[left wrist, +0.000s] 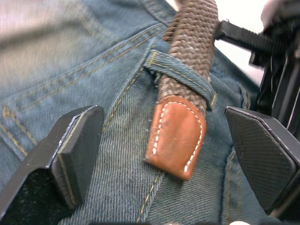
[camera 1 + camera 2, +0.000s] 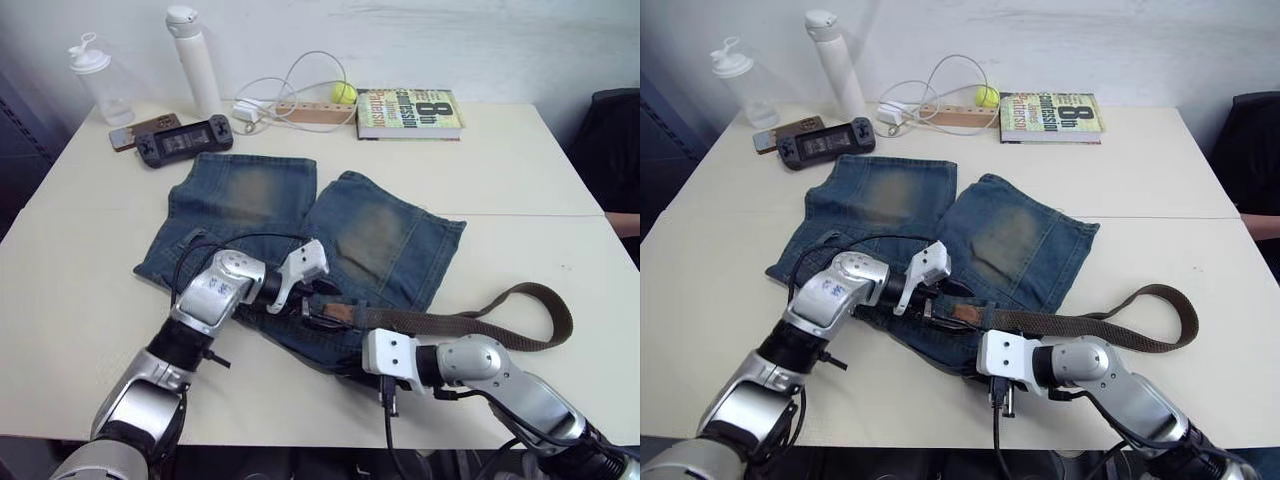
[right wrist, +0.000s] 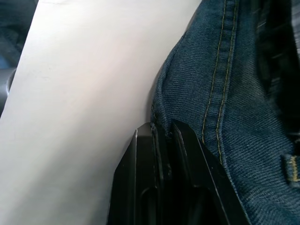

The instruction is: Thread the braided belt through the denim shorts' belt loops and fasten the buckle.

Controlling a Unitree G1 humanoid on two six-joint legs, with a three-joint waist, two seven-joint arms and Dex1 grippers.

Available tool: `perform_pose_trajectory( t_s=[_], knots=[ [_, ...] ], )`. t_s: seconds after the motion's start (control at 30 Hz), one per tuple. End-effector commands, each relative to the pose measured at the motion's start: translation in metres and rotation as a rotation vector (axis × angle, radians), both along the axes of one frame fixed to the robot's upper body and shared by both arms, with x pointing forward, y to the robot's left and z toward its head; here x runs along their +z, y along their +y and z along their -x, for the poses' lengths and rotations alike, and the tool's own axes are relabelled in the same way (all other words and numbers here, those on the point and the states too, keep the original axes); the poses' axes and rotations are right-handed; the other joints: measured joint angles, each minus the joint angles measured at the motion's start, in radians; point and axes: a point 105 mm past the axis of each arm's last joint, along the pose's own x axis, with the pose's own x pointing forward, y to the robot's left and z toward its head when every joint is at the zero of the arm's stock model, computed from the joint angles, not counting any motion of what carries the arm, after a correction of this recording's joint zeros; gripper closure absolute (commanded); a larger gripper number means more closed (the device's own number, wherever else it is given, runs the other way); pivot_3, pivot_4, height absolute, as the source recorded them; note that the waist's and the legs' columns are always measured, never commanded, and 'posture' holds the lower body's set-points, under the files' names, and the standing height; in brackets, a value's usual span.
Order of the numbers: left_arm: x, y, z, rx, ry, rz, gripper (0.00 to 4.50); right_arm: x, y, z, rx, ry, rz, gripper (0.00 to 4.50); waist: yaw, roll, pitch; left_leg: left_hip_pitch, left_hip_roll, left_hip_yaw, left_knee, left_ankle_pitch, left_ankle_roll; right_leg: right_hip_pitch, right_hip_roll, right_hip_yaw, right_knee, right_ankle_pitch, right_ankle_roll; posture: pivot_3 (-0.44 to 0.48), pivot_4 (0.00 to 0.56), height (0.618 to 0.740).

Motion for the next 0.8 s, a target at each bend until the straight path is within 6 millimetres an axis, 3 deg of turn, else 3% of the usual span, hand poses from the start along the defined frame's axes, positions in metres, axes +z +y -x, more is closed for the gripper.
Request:
perform_pose_trajectory(
  t_s=[0.03,0.3,0.5,0.8],
  knots=[
    [0.018,-0.001,0.0,0.011,0.084,0.069,0.0,-0.017,-0.016,-0.013,-0.113,0.024,0.074,4.4,-0.005,0.0,0.0,0.0,0.0,0.0,0.0,0.0,0.0,0.0,0.0,0.0,0.0,0.0,0.0,0.0,0.15,0.735],
    [0.061,0.003,-0.004,0.049,0.147,0.203,0.0,-0.018,-0.018,-0.013,-0.128,0.03,0.073,4.4,-0.005,0.0,0.0,0.0,0.0,0.0,0.0,0.001,-0.001,0.0,0.0,0.0,0.0,0.0,0.0,0.0,0.15,0.735],
    [0.038,0.017,0.005,0.021,0.2,0.077,0.0,-0.018,-0.016,-0.014,-0.133,0.023,0.067,4.4,-0.005,0.0,0.0,0.001,0.0,0.0,-0.001,0.001,-0.002,0.0,0.0,0.001,0.0,0.0,0.0,0.0,0.15,0.735],
    [0.006,0.01,0.019,-0.028,0.305,0.01,0.0,-0.017,-0.016,-0.016,-0.142,0.006,0.063,4.4,-0.005,-0.001,-0.001,0.001,0.0,0.0,0.0,0.001,-0.002,0.0,0.0,0.001,0.0,0.0,0.0,0.0,0.15,0.735]
  ],
)
